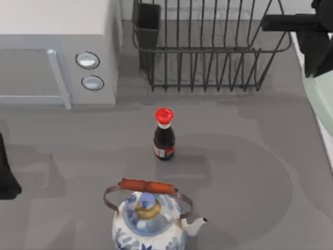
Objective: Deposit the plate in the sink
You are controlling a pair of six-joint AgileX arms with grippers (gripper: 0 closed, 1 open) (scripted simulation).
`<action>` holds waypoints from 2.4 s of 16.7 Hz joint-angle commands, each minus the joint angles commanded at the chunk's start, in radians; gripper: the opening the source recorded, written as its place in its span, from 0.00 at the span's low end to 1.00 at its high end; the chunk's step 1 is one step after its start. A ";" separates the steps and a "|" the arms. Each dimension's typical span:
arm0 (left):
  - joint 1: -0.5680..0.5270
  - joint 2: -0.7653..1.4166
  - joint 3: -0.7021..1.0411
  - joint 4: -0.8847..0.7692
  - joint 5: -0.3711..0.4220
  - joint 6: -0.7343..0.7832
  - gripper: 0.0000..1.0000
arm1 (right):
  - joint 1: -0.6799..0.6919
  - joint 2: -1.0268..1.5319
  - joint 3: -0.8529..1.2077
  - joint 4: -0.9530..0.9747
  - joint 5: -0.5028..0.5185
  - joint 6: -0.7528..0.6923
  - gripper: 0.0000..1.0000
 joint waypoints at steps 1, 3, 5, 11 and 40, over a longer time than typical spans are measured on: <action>0.000 0.000 0.000 0.000 0.000 0.000 1.00 | 0.000 -0.002 0.007 -0.007 0.000 0.000 0.00; 0.000 0.000 0.000 0.000 0.000 0.000 1.00 | 0.000 -0.002 0.007 -0.007 0.000 0.000 0.00; 0.000 0.000 0.000 0.000 0.000 0.000 1.00 | 0.005 0.001 0.004 -0.004 0.000 0.001 0.00; 0.000 0.000 0.000 0.000 0.000 0.000 1.00 | -0.100 0.171 0.172 -0.028 0.001 -0.103 0.00; 0.000 0.000 0.000 0.000 0.000 0.000 1.00 | -0.488 0.855 0.819 -0.062 0.004 -0.490 0.98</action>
